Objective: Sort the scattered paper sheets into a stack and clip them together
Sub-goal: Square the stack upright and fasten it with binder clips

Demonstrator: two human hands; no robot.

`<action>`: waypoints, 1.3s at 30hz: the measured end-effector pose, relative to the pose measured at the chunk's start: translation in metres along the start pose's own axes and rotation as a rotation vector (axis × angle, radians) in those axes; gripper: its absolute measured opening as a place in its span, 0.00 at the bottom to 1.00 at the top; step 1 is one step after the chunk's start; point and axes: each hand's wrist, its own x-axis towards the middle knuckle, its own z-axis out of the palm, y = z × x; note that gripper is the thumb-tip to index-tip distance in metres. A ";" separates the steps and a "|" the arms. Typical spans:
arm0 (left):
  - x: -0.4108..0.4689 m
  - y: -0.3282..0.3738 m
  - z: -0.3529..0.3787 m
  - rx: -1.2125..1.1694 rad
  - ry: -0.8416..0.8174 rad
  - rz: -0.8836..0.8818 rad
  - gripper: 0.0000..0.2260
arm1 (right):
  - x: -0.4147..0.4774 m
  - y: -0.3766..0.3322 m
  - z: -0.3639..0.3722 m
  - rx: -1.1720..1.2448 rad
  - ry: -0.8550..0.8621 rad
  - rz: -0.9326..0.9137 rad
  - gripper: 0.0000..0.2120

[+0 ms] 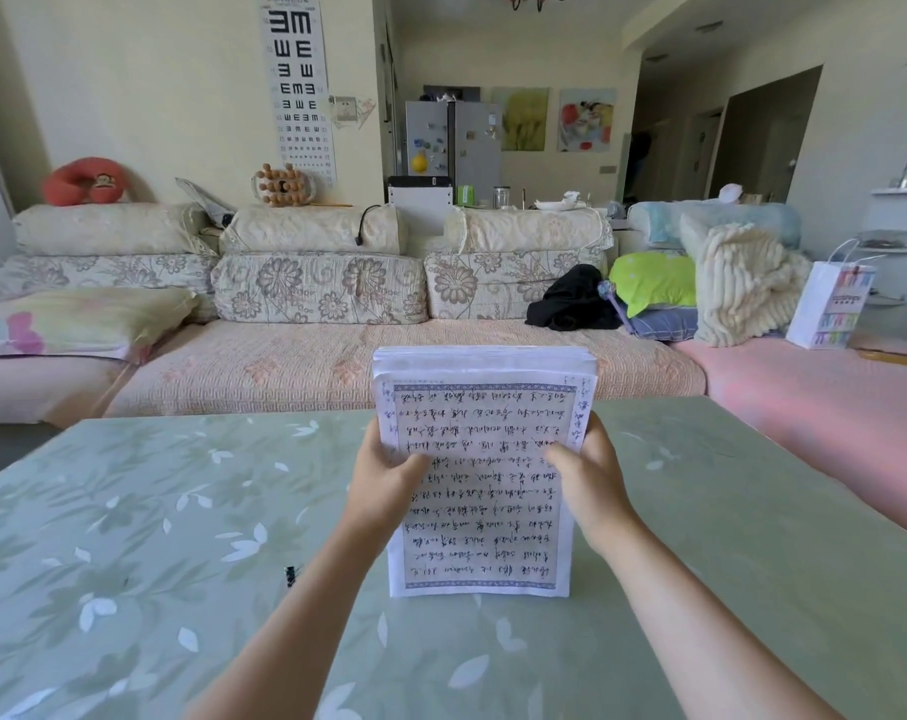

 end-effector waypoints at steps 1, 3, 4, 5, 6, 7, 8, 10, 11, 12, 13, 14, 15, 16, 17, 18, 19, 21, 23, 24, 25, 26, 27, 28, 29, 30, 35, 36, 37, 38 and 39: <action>-0.001 -0.001 -0.001 0.018 -0.012 0.008 0.17 | 0.000 -0.001 0.000 0.002 0.011 0.022 0.17; -0.001 -0.001 -0.003 0.116 0.010 0.067 0.17 | 0.001 -0.001 0.000 0.007 0.034 0.044 0.16; 0.000 0.001 -0.005 0.182 0.013 0.112 0.17 | 0.002 -0.002 -0.001 0.012 0.044 0.053 0.16; 0.001 0.005 -0.005 0.246 0.002 0.159 0.18 | 0.001 -0.003 -0.001 0.032 0.045 0.064 0.15; 0.002 0.011 -0.006 0.308 -0.003 0.188 0.17 | 0.003 -0.002 -0.003 0.057 0.038 0.092 0.15; 0.004 0.019 -0.006 0.368 -0.009 0.197 0.16 | 0.002 -0.003 -0.005 0.082 0.017 0.124 0.14; 0.004 0.027 -0.006 0.436 -0.010 0.203 0.14 | 0.003 -0.003 -0.007 0.083 0.001 0.166 0.13; 0.004 0.044 -0.006 0.631 -0.024 0.251 0.13 | 0.004 -0.004 -0.011 0.006 0.039 0.173 0.19; 0.002 0.053 -0.006 0.746 -0.040 0.284 0.13 | 0.004 -0.006 -0.014 -0.093 0.120 0.109 0.26; 0.001 0.061 -0.005 0.861 -0.061 0.317 0.13 | 0.002 -0.010 -0.017 -0.202 0.204 0.018 0.36; -0.001 0.068 -0.004 0.972 -0.081 0.356 0.13 | 0.000 -0.016 -0.021 -0.287 0.252 -0.101 0.45; -0.002 0.075 -0.003 1.078 -0.100 0.411 0.13 | -0.003 -0.025 -0.025 -0.345 0.258 -0.246 0.50; -0.004 0.081 -0.001 1.173 -0.123 0.474 0.14 | -0.006 -0.036 -0.030 -0.390 0.221 -0.394 0.53; -0.005 0.086 0.000 1.249 -0.148 0.525 0.14 | -0.009 -0.050 -0.033 -0.437 0.161 -0.484 0.55; -0.007 0.090 0.001 1.305 -0.171 0.564 0.14 | -0.011 -0.064 -0.035 -0.470 0.080 -0.509 0.55; -0.009 0.092 0.002 1.344 -0.192 0.591 0.14 | -0.010 -0.072 -0.036 -0.475 -0.030 -0.464 0.53; -0.011 0.092 0.002 1.368 -0.211 0.610 0.14 | -0.011 -0.078 -0.036 -0.463 -0.152 -0.383 0.47; -0.015 0.088 0.003 1.391 -0.261 0.597 0.15 | -0.012 -0.074 -0.036 -0.446 -0.293 -0.227 0.26; -0.017 0.084 0.004 1.365 -0.338 0.521 0.16 | -0.015 -0.062 -0.035 -0.423 -0.269 -0.133 0.13; -0.019 0.083 0.003 1.350 -0.383 0.467 0.16 | -0.015 -0.055 -0.035 -0.394 -0.256 -0.091 0.11; -0.019 0.083 -0.001 1.356 -0.426 0.403 0.16 | -0.016 -0.048 -0.036 -0.364 -0.249 -0.058 0.10; -0.018 0.084 -0.008 1.382 -0.466 0.330 0.15 | -0.015 -0.042 -0.038 -0.336 -0.242 -0.028 0.09; -0.017 0.085 -0.017 1.417 -0.504 0.247 0.13 | -0.014 -0.035 -0.040 -0.315 -0.233 0.003 0.08; -0.015 0.084 -0.029 1.451 -0.532 0.165 0.12 | -0.014 -0.029 -0.043 -0.286 -0.225 0.034 0.08; -0.013 0.082 -0.042 1.468 -0.533 0.095 0.11 | -0.014 -0.024 -0.046 -0.255 -0.218 0.061 0.09; -0.010 0.078 -0.056 1.450 -0.499 0.044 0.11 | -0.015 -0.019 -0.049 -0.215 -0.209 0.086 0.10; -0.012 0.047 -0.080 0.657 -0.039 0.000 0.08 | -0.015 0.001 -0.050 -0.049 -0.131 0.162 0.10; -0.019 0.041 -0.072 0.461 0.041 -0.028 0.08 | -0.016 0.005 -0.048 -0.013 -0.115 0.172 0.11; -0.025 0.032 -0.062 0.306 0.108 -0.066 0.08 | -0.018 0.009 -0.044 0.006 -0.105 0.183 0.11; -0.030 0.022 -0.054 0.202 0.165 -0.091 0.08 | -0.020 0.014 -0.041 0.013 -0.106 0.194 0.12; -0.034 0.012 -0.047 0.149 0.208 -0.108 0.08 | -0.023 0.018 -0.038 0.000 -0.110 0.204 0.13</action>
